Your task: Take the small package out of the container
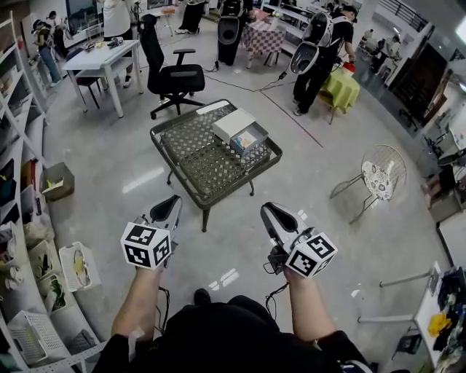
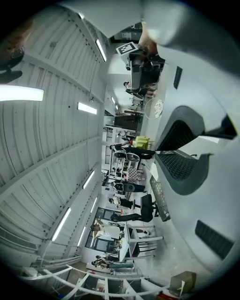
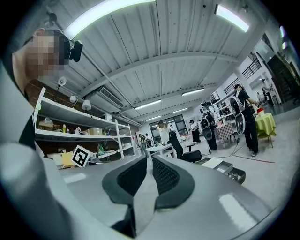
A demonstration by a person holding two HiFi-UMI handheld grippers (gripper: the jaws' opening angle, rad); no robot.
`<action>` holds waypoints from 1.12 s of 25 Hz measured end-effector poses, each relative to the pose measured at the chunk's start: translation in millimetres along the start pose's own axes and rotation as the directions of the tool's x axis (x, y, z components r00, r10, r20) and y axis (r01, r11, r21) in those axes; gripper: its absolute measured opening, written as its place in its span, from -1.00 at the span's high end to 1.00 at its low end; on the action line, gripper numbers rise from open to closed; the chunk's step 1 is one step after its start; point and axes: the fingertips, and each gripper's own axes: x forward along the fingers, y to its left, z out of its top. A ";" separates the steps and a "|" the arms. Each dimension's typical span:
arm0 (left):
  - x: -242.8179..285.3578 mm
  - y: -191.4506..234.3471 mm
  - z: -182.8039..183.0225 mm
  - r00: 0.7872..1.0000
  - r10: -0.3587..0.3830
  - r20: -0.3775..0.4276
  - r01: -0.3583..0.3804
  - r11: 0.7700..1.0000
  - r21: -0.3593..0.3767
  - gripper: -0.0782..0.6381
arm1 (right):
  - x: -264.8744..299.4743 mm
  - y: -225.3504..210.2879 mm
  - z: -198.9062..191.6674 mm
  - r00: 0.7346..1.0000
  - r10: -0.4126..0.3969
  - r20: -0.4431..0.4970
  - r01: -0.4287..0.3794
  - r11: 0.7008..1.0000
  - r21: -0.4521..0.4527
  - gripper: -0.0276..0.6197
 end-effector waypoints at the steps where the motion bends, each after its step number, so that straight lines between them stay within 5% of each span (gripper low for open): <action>1: 2.6 3.6 1.6 1.000 -0.004 -0.001 0.004 1.000 -0.001 0.70 | 6.1 -0.5 -0.2 1.000 0.002 -0.002 -0.002 1.000 0.001 0.76; 13: 44.0 54.8 1.8 0.999 0.029 -0.032 -0.030 0.999 -0.019 0.70 | 72.8 -49.6 -12.3 1.000 0.028 -0.001 -0.028 0.997 0.065 0.76; 28: 215.2 94.7 47.5 0.994 0.057 -0.097 -0.057 0.998 -0.003 0.71 | 173.0 -214.0 10.8 0.997 0.073 0.010 -0.073 0.982 0.174 0.76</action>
